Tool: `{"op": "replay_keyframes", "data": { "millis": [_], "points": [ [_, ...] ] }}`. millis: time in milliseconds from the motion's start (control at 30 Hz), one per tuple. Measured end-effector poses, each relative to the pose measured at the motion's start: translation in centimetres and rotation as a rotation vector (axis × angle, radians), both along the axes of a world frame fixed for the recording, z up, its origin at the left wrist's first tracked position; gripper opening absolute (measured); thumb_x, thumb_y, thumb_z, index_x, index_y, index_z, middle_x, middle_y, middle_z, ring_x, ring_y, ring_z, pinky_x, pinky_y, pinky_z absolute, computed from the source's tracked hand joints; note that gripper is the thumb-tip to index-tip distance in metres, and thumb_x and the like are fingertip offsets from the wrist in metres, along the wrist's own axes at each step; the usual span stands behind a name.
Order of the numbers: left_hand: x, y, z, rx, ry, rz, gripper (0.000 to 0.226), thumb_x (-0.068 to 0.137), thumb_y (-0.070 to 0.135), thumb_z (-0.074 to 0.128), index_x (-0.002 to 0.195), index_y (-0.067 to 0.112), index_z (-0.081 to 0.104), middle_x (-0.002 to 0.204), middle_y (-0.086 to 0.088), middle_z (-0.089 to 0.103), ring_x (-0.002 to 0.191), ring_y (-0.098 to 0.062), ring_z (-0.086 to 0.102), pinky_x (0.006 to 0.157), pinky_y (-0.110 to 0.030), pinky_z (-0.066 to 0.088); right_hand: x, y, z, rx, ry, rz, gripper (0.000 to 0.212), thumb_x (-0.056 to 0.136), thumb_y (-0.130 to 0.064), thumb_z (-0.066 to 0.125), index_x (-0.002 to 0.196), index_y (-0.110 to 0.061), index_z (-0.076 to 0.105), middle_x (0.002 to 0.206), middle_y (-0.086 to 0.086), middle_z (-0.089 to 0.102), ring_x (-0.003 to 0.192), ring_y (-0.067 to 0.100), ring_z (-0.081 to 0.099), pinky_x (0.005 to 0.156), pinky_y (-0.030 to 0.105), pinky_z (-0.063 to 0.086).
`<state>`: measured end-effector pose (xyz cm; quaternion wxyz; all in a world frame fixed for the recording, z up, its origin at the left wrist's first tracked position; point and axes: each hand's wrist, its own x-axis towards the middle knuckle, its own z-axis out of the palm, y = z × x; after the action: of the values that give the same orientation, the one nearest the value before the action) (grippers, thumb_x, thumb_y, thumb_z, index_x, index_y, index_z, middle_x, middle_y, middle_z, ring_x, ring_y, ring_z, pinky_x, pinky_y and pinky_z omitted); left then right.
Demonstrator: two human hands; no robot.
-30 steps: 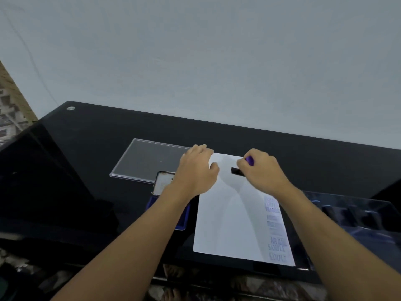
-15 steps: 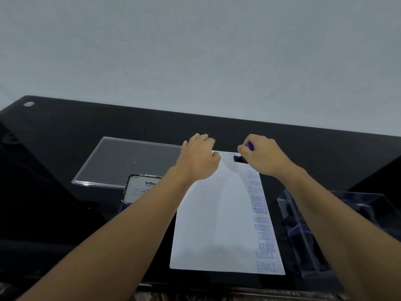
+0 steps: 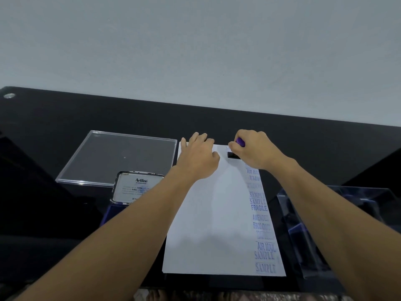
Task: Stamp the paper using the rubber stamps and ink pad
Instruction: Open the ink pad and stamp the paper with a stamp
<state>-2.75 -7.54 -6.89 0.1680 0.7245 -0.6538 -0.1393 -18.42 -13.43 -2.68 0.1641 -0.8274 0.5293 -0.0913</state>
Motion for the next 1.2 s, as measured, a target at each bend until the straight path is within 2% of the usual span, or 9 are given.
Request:
{"op": "replay_keyframes", "data": {
  "millis": [533,700,1033,1200],
  "points": [
    [0.1,-0.2,-1.5,-0.043,-0.004,0.013,0.044,0.099,0.024,0.040,0.141,0.013,0.045,0.157,-0.004,0.031,0.148,-0.022,0.016,0.118,-0.056,0.000,0.5,-0.4,-1.1,-0.023,0.019,0.001,0.022,0.101,-0.033,0.054,0.093,-0.012,0.055,0.077,0.002,0.056,0.067,0.016,0.052,0.056,0.023,0.039],
    [0.1,-0.2,-2.5,-0.081,-0.012,0.017,0.046,0.099,0.025,0.038,0.143,0.015,0.043,0.159,-0.004,0.027,0.149,-0.021,0.012,0.119,-0.054,-0.002,0.7,0.0,-1.2,-0.009,0.019,0.003,0.021,0.102,-0.028,0.050,0.086,-0.014,0.047,0.073,0.003,0.052,0.061,0.016,0.047,0.053,0.025,0.036],
    [0.0,0.1,-3.2,-0.115,-0.065,0.006,0.048,0.100,0.029,0.033,0.145,0.015,0.038,0.160,-0.003,0.024,0.149,-0.021,0.011,0.121,-0.052,0.001,0.9,0.4,-1.2,-0.015,0.026,0.010,0.019,0.103,-0.026,0.044,0.090,-0.011,0.045,0.073,0.005,0.053,0.056,0.016,0.043,0.049,0.027,0.032],
    [0.0,0.0,-3.3,-0.119,-0.071,0.011,0.048,0.100,0.029,0.033,0.146,0.016,0.037,0.161,-0.003,0.023,0.150,-0.021,0.011,0.121,-0.052,0.000,0.8,0.4,-1.8,-0.041,0.008,0.007,0.020,0.103,-0.026,0.045,0.093,-0.008,0.048,0.073,0.008,0.055,0.057,0.017,0.044,0.050,0.029,0.035]
  ]
}}
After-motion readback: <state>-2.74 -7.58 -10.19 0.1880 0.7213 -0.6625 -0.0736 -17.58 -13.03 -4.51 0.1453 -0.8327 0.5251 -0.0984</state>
